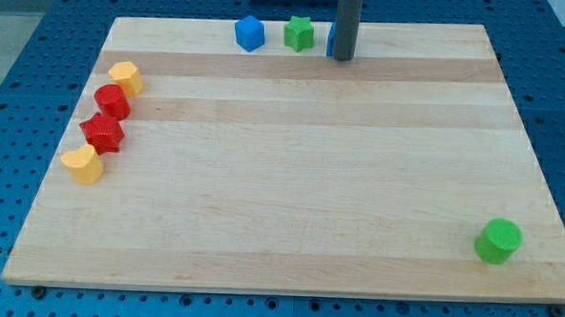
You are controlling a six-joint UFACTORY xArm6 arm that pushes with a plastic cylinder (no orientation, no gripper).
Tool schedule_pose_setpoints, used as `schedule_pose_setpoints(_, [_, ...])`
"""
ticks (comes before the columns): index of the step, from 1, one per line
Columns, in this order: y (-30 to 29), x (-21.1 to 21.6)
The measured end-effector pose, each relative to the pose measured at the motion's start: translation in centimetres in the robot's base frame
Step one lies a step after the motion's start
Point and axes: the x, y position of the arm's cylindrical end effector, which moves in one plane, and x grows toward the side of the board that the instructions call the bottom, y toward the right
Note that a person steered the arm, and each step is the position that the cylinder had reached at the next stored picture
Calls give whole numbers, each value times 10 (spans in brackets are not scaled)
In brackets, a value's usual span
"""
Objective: Move the green circle right to the blue triangle
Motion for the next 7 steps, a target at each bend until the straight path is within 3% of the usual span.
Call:
schedule_pose_setpoints(2, [0, -12])
schedule_pose_setpoints(3, [-19, 29])
schedule_pose_setpoints(4, [-62, 112])
schedule_pose_setpoints(5, [-61, 231])
schedule_pose_setpoints(6, [-15, 343])
schedule_pose_setpoints(7, [12, 354])
